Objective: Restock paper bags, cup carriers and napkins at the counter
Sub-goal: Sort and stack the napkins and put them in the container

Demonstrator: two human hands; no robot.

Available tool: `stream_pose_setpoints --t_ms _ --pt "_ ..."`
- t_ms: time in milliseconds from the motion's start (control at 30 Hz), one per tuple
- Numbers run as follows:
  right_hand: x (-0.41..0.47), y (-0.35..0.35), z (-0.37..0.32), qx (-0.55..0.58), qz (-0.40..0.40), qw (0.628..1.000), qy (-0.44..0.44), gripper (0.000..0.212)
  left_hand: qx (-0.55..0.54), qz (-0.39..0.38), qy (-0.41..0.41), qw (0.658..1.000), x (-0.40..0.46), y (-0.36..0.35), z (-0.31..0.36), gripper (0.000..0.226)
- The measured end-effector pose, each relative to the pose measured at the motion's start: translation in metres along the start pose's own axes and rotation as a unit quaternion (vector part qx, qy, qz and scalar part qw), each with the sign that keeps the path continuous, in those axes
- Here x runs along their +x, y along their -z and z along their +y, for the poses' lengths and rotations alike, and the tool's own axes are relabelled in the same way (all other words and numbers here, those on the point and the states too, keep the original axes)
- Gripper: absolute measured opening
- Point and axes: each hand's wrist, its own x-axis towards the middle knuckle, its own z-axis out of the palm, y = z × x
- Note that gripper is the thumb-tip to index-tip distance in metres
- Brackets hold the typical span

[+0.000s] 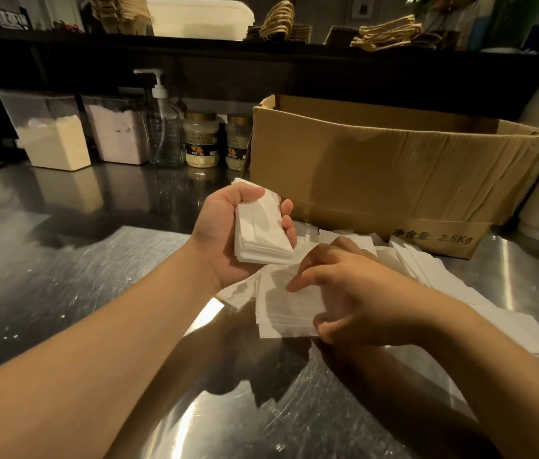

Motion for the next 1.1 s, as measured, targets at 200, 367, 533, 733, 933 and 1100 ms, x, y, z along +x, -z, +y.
stream_pose_setpoints --t_ms 200,367,533,733,933,1100 --pt "0.001 -0.001 0.000 -0.040 -0.006 0.999 0.014 0.062 0.005 -0.005 0.000 1.000 0.001 0.002 0.000 0.051" --pt "0.003 -0.003 0.004 -0.045 0.010 0.999 0.022 0.060 -0.001 -0.004 -0.003 1.000 0.001 0.002 0.000 0.048" --pt "0.004 -0.005 0.004 -0.029 0.049 0.998 0.023 0.052 0.000 -0.007 0.000 1.000 0.002 0.002 0.000 0.048" --pt "-0.002 0.005 0.002 -0.017 0.004 1.000 -0.015 0.060 -0.003 -0.003 -0.004 1.000 0.001 0.001 0.000 0.049" --pt "-0.005 0.010 0.003 -0.030 -0.052 0.998 -0.030 0.073 0.006 0.004 -0.009 1.000 -0.001 -0.001 0.000 0.049" --pt "-0.004 0.009 0.003 -0.024 -0.033 0.999 -0.015 0.060 0.007 0.007 -0.010 1.000 0.000 -0.002 0.000 0.049"
